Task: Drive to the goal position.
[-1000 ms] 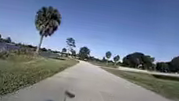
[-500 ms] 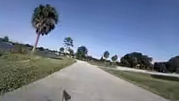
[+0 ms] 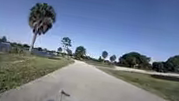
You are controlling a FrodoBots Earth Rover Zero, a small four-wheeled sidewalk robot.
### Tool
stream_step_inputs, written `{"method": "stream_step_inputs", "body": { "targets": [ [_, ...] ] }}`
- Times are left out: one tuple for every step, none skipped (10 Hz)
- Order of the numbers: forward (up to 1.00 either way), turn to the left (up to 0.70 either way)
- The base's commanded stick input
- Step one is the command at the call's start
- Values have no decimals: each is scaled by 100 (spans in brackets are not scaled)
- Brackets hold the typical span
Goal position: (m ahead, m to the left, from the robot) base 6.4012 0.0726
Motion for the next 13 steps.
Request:
{"method": "stream_step_inputs", "body": {
  "targets": [
    [70, 0],
    [70, 0],
    [70, 0],
    [70, 0],
    [70, 0],
    [70, 0],
    [70, 0],
    [70, 0],
    [70, 0],
    [70, 0],
    [70, 0],
    [70, 0],
    [70, 0]
  ]
}}
